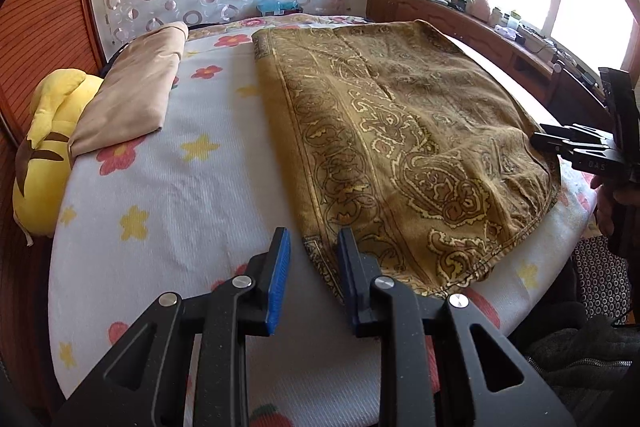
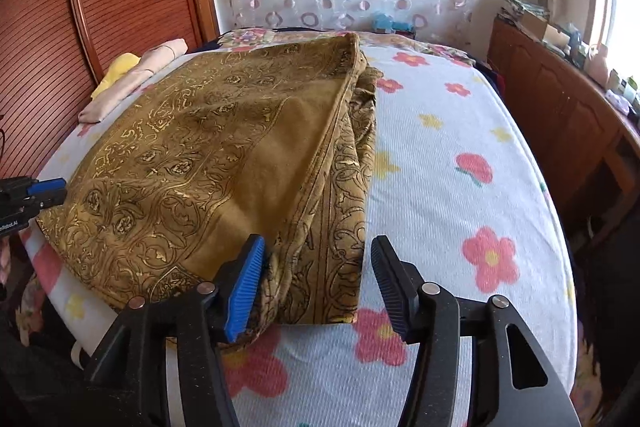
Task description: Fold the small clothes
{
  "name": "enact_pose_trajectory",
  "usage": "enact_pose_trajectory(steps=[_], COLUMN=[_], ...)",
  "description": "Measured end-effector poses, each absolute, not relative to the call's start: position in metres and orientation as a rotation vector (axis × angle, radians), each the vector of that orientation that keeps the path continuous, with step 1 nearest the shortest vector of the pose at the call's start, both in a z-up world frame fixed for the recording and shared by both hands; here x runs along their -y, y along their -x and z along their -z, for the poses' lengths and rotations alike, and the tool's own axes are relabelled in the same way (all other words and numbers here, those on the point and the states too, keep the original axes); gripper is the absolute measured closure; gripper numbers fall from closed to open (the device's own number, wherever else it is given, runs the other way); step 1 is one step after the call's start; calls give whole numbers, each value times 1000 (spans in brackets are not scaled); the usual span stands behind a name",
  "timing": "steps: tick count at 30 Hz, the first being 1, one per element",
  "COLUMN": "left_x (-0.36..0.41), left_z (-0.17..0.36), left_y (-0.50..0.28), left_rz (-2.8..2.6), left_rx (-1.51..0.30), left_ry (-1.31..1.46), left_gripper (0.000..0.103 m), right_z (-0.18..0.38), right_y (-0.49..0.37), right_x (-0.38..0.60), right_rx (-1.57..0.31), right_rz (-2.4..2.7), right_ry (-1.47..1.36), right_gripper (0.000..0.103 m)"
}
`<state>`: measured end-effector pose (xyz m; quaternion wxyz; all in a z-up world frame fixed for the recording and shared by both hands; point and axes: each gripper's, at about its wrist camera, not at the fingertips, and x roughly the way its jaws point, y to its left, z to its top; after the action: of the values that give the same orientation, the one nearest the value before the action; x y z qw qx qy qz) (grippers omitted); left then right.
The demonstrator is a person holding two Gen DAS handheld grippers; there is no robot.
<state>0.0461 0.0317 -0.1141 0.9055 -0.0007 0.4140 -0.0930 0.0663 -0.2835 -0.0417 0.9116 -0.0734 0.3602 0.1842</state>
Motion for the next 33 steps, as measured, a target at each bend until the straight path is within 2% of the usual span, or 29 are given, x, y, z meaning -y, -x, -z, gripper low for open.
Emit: enact_pose_trajectory(steps=[14,20,21,22,24,27,33], left_x=[-30,-26,-26,-26,-27,-28,-26], left_z=[114,115,114,114,113,107,62], left_y=[-41,-33,-34,-34,-35,-35,-52], left_rz=[233,261,267,285,301,312,312], left_rx=[-849,-834,-835,-837,-835,-791,-657], left_ry=[47,39,41,48,62,81,82], left_gripper=[78,78,78,86,94,98,98], right_z=[47,48,48,48,48,46,25], right_y=[-58,-59,-59,-59,-59,-62,-78], right_x=[264,258,259,259,259,266,285], right_rx=[-788,-787,-785,-782,-786,-769,-698], right_rz=[-467,-471,-481,-494,-524,-557,-642], right_ry=[155,194,192,192,176,121,-19], right_gripper=[45,58,65,73,81,93,95])
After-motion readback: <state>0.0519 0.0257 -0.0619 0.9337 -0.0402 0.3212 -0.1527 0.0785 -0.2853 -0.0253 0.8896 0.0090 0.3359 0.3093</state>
